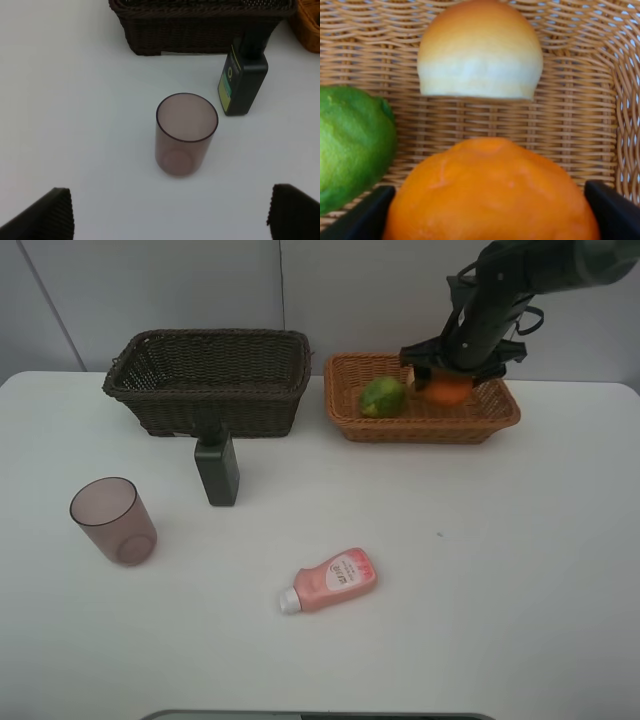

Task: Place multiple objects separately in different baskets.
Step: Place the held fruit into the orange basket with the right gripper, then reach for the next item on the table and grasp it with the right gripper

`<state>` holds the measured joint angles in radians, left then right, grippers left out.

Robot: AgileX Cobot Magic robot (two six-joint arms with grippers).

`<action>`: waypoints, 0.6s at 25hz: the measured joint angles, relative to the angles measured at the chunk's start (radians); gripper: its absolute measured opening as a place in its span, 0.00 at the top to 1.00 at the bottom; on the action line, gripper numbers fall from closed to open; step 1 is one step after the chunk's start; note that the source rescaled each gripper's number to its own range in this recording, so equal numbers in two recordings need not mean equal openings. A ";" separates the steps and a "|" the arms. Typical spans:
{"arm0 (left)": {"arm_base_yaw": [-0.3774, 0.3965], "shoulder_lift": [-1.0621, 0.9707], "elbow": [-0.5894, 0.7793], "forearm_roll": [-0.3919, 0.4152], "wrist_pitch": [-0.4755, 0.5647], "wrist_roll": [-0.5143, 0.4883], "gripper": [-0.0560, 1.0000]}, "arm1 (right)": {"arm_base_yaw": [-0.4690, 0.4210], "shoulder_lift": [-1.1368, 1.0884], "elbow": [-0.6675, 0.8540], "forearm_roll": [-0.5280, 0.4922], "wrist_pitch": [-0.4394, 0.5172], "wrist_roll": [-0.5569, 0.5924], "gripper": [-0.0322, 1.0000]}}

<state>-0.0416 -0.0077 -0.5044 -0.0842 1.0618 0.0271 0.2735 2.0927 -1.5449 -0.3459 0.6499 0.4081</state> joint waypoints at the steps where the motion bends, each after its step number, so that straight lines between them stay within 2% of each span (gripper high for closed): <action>1: 0.000 0.000 0.000 0.000 0.000 0.000 0.00 | 0.000 0.000 0.000 0.000 -0.003 0.001 0.22; 3: 0.000 0.000 0.000 0.000 0.000 0.000 0.00 | 0.000 0.000 0.000 0.000 -0.005 0.001 0.08; 5: 0.000 0.000 0.000 0.000 0.000 0.000 0.00 | 0.000 0.000 0.000 0.000 -0.005 0.001 0.03; 10: 0.000 0.000 0.000 0.000 0.000 0.000 0.00 | 0.015 -0.015 0.000 0.001 0.051 0.001 0.00; 13: 0.000 0.000 0.000 0.000 0.000 0.000 0.00 | 0.044 -0.048 0.000 0.002 0.129 -0.014 0.00; 15: 0.000 0.000 0.000 0.000 0.000 0.000 0.00 | 0.071 -0.065 0.000 0.006 0.179 -0.066 0.00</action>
<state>-0.0416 -0.0077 -0.5044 -0.0842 1.0618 0.0271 0.3446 2.0272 -1.5449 -0.3403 0.8286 0.3422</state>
